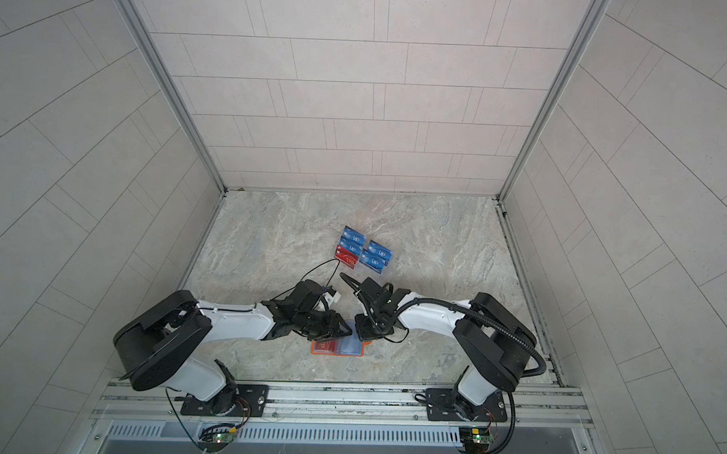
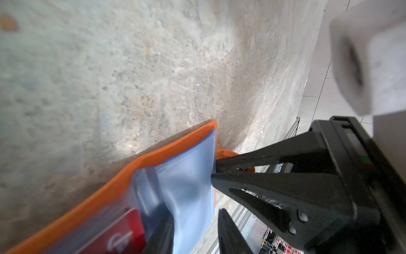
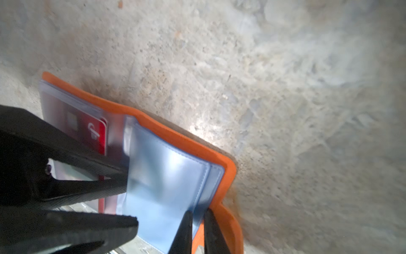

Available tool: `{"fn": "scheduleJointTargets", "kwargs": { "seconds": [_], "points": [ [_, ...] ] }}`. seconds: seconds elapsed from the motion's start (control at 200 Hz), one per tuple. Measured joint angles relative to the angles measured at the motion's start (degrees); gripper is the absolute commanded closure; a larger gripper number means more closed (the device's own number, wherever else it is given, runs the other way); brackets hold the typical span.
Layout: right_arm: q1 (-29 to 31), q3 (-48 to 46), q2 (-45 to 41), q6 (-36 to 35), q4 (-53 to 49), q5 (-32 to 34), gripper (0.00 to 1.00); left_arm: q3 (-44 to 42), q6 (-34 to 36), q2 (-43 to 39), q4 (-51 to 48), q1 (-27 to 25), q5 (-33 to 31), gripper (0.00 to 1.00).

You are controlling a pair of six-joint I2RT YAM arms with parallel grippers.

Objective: Put the credit cards into the card holder

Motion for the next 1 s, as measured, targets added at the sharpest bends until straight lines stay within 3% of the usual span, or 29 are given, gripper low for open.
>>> {"fn": "scheduleJointTargets", "kwargs": {
  "seconds": [0.165,0.596,1.001],
  "points": [
    [0.0,0.02,0.0,0.02,0.0,-0.02,0.86,-1.88,-2.43,0.11,4.2,0.0,0.57,0.68],
    [0.02,0.0,-1.31,0.37,-0.28,1.03,0.86,-2.71,-4.42,0.11,5.31,-0.11,0.15,0.97],
    [0.02,-0.2,-4.04,1.33,-0.04,1.86,0.86,-5.09,-4.26,-2.78,5.46,-0.11,-0.07,1.0]
  ]
}}
